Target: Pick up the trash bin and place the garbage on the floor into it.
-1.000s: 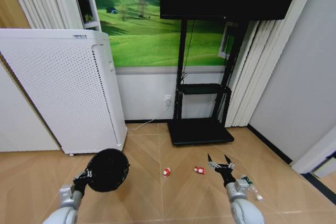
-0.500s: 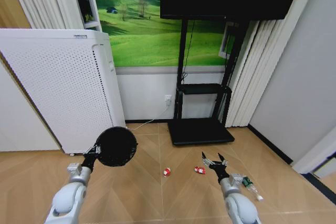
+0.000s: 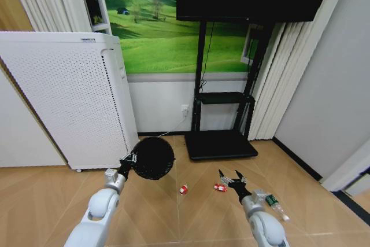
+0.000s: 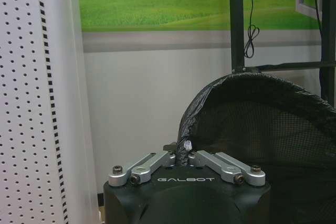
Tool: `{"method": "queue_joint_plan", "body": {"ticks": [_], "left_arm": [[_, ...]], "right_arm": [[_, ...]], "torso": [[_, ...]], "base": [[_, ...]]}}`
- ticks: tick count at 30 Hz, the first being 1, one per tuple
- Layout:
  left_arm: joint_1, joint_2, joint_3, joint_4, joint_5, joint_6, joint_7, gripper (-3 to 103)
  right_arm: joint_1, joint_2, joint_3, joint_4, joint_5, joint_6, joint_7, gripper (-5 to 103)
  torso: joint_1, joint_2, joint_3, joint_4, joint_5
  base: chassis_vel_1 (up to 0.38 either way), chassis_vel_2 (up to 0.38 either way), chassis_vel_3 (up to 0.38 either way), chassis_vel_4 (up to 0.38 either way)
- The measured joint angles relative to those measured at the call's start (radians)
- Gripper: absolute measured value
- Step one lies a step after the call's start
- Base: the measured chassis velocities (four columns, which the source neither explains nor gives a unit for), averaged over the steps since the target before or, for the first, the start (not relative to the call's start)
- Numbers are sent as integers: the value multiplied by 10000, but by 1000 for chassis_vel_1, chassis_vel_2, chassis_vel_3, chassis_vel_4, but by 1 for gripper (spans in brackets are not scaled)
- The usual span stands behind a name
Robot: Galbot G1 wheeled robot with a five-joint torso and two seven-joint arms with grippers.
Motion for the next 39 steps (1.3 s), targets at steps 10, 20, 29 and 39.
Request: {"method": "queue_joint_plan", "body": {"ticks": [10,20,29,39], "left_arm": [[-574,65,509,506,-51,5,-107,4],[-1419,-92,1549,706,22,-50,-258,4],[-2635,-73,2713,1118,-237,32,-334,4],[-3077,-154,3222,1350,-259,8,-286,4]], "right_arm": [[-238,-93,24,-14,-158,160,-203,100],[-156,-353,-246,-709,-662,355,-528,100],[-421,-277,-459,-1250,-952,800,-893,100],[-234,-138,-500,-1579,-1284,976,-1067,100]], "torso": [[-1,0,-1,-1,-1],[-1,1,0,-2,1],[0,1,0,-5,1],[0,1,0,-1,0]], "base": [[0,0,0,0],[0,0,0,0],[0,0,0,0],[0,0,0,0]]}}
